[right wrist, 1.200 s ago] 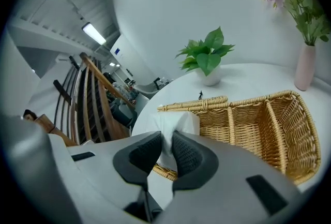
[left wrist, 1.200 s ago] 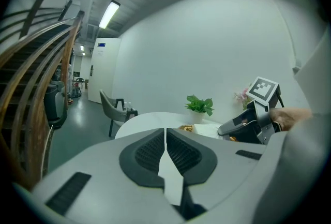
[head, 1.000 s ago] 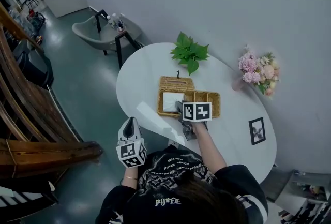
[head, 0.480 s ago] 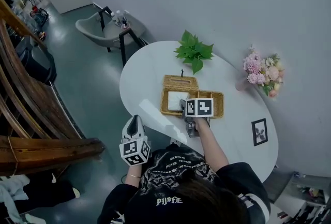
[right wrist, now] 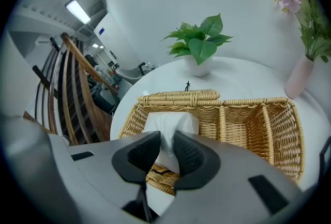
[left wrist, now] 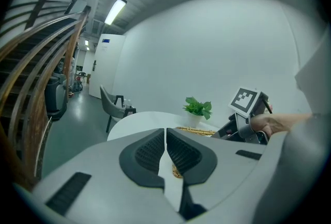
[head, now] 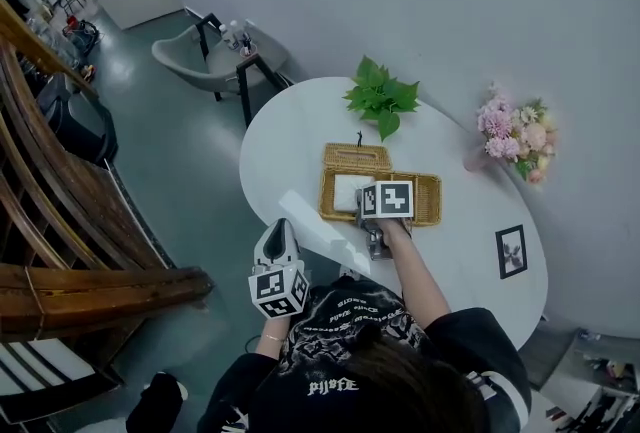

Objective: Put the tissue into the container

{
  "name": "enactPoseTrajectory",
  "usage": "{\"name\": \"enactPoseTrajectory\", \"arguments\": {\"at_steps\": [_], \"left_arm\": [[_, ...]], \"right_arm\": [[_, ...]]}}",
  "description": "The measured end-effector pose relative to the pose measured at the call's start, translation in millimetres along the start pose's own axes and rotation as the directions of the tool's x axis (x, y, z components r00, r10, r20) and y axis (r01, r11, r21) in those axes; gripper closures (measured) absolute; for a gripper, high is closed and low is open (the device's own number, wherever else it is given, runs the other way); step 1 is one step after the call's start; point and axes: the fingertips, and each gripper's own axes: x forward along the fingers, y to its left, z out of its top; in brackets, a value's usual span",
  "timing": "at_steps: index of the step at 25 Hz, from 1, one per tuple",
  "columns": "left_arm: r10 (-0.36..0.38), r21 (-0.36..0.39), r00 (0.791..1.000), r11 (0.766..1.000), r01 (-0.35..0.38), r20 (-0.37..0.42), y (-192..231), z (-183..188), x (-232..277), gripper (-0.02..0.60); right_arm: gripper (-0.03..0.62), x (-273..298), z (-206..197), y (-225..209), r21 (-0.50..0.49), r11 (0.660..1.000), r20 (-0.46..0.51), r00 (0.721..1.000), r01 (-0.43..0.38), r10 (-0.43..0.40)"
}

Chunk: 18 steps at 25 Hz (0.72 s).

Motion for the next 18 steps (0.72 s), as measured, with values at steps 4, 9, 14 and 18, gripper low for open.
{"name": "enactPoseTrajectory", "arguments": {"at_steps": [4,9,14,18], "left_arm": [[0.015,0.006,1.0,1.0,-0.015,-0.004,3,0,-4,0.551],[0.013,0.002,1.0,1.0,-0.013,-0.006,5,0,-5,0.551],[-0.014,0.008,1.0,1.0,0.014,-0.014,0,-5,-5,0.551],[-0.059,0.022,0.998,0.998,0.06,-0.011,-10,-4,-4,0.551]], "right_arm": [[0.449,-4,-3,-3,-0.022,0.999,0.001,0.999,0.041,-0.041],[0.375,-7,-2,-1,-0.008,1.0,0.022,0.999,0.023,-0.023],[0.359,-21,2,2,-0.081,0.995,0.082,0.995,0.055,-0.048],[0.355,-40,8,8,-0.127,0.99,0.162,0.986,0.066,-0.045]]}}
